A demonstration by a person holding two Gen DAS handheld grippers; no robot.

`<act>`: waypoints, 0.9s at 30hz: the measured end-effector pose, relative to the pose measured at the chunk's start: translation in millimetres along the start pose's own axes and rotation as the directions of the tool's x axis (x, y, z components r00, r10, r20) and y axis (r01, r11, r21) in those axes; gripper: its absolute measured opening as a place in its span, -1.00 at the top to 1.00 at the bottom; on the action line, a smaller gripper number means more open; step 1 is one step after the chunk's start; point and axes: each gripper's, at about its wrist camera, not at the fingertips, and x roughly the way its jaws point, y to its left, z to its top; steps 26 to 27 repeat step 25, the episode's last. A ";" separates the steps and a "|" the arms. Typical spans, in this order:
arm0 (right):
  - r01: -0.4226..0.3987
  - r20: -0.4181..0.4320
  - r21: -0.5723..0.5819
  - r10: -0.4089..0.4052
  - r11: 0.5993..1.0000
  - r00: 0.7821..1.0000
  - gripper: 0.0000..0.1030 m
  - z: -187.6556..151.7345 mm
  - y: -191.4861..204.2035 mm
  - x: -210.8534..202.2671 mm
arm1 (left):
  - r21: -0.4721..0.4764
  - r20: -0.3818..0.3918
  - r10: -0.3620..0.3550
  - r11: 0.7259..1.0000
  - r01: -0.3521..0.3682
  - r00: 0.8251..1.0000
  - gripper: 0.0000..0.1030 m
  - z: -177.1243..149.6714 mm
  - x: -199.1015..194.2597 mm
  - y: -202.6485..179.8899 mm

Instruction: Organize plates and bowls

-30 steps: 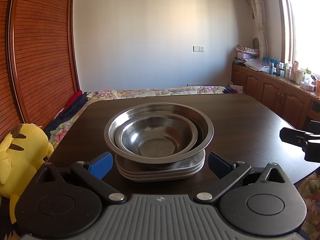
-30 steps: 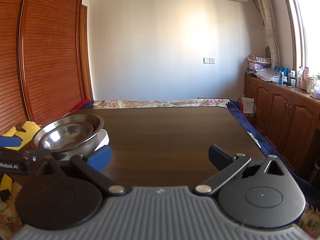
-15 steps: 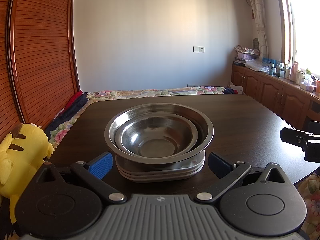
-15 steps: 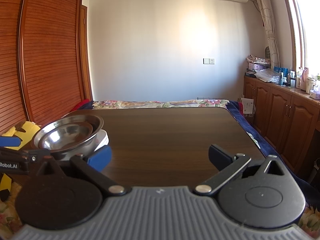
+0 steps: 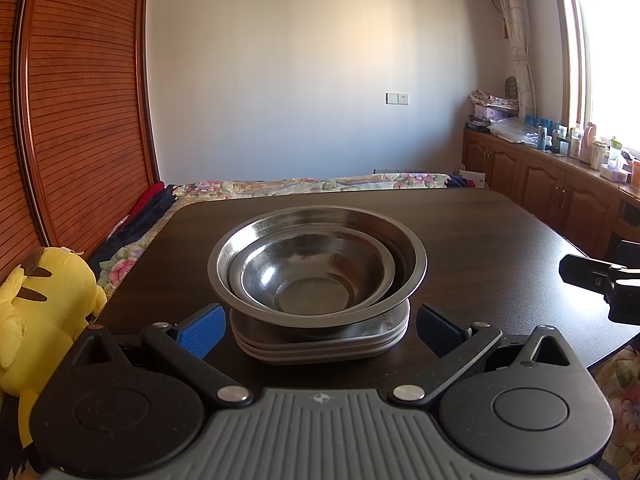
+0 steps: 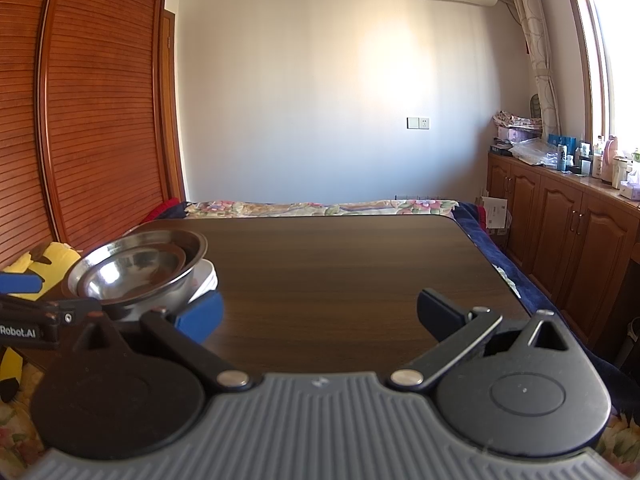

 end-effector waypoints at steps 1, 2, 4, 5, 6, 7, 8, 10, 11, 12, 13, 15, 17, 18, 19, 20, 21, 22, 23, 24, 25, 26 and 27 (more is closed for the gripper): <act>0.000 0.000 0.000 0.000 1.000 1.000 -1.00 0.0 0.0 0.1 | 0.000 0.000 0.000 1.000 0.000 1.000 -1.00 0.1 0.0 0.1; 0.000 -0.001 0.000 0.000 1.000 1.000 -1.00 0.0 0.0 0.1 | 0.000 0.000 0.000 1.000 0.000 1.000 -1.00 0.0 0.0 0.0; 0.000 -0.001 0.000 0.000 1.000 1.000 -1.00 0.0 -0.2 0.1 | -0.001 0.000 0.000 1.000 0.000 1.000 -1.00 0.4 -0.3 0.2; 0.000 0.000 0.000 0.000 1.000 1.000 -1.00 0.0 0.0 0.0 | -0.001 0.001 0.000 1.000 0.000 1.000 -1.00 0.0 0.1 0.4; 0.000 -0.001 0.000 0.000 1.000 1.000 -1.00 0.0 0.1 0.0 | -0.001 0.000 0.000 1.000 0.000 1.000 -1.00 0.0 0.2 0.4; 0.000 -0.001 0.000 0.000 1.000 1.000 -1.00 0.0 0.1 0.0 | -0.001 0.000 0.000 1.000 0.000 1.000 -1.00 0.1 0.1 0.4; 0.000 -0.001 0.000 0.000 1.000 1.000 -1.00 0.1 -0.1 0.1 | -0.001 0.000 0.001 1.000 -0.001 1.000 -1.00 0.3 -0.2 -0.1; 0.000 0.000 0.000 0.000 1.000 1.000 -1.00 0.0 0.2 0.0 | -0.001 0.000 0.000 1.000 0.000 1.000 -1.00 0.3 -0.2 0.0; 0.000 0.000 0.000 0.000 1.000 1.000 -1.00 0.0 0.1 0.1 | -0.001 0.000 0.000 1.000 0.000 1.000 -1.00 0.3 -0.1 0.0; 0.001 -0.001 0.000 -0.001 1.000 1.000 -1.00 -0.1 0.3 0.1 | 0.000 0.000 0.000 1.000 0.000 1.000 -1.00 0.2 -0.1 -0.1; 0.001 -0.001 0.000 -0.001 1.000 1.000 -1.00 0.0 0.0 0.2 | 0.000 0.001 0.001 1.000 -0.001 1.000 -1.00 0.2 -0.2 -0.1; 0.000 0.000 0.000 0.000 1.000 1.000 -1.00 0.0 0.3 0.0 | 0.002 0.003 0.000 1.000 0.000 1.000 -1.00 0.4 -0.5 -0.5; 0.000 0.001 -0.001 0.000 1.000 1.000 -1.00 0.1 0.0 0.0 | 0.000 0.002 -0.004 1.000 0.004 1.000 -1.00 0.3 -0.5 -0.7; 0.001 0.000 0.000 -0.001 1.000 1.000 -1.00 -0.1 0.4 0.0 | 0.000 0.002 -0.003 1.000 0.003 1.000 -1.00 0.5 -0.5 -0.9; 0.000 0.000 -0.001 0.000 1.000 1.000 -1.00 -0.1 0.3 0.0 | 0.001 0.003 -0.004 1.000 0.004 1.000 -1.00 0.5 -0.4 -1.2; 0.001 0.000 -0.001 -0.001 1.000 1.000 -1.00 -0.1 -0.1 0.1 | 0.000 0.003 -0.005 1.000 0.005 1.000 -1.00 0.2 0.2 -0.8; 0.001 0.000 0.000 -0.001 1.000 1.000 -1.00 0.1 0.1 0.0 | 0.000 0.003 -0.005 1.000 0.005 1.000 -1.00 0.2 0.1 -0.9; 0.000 0.000 0.000 0.000 1.000 1.000 -1.00 0.0 -0.3 0.2 | 0.000 0.003 -0.005 1.000 0.005 1.000 -1.00 0.1 0.1 -0.9; 0.000 -0.001 0.000 0.000 1.000 1.000 -1.00 0.0 -0.3 0.2 | 0.000 0.003 -0.004 1.000 0.004 1.000 -1.00 0.0 0.0 -1.0; 0.001 0.000 -0.001 -0.001 1.000 1.000 -1.00 0.0 0.1 -0.1 | 0.000 0.003 -0.005 1.000 0.005 1.000 -1.00 0.0 0.0 -0.9; 0.000 -0.001 0.000 0.000 1.000 1.000 -1.00 0.0 0.1 -0.1 | 0.000 0.002 -0.005 1.000 0.005 1.000 -1.00 0.0 0.1 -0.9; 0.000 -0.001 0.000 0.000 1.000 1.000 -1.00 0.0 0.1 -0.1 | 0.000 0.002 -0.005 1.000 0.005 1.000 -1.00 0.0 0.1 -0.9; 0.000 -0.001 0.000 0.000 1.000 1.000 -1.00 0.0 0.1 -0.1 | 0.000 0.002 -0.005 1.000 0.005 1.000 -1.00 0.0 0.1 -0.9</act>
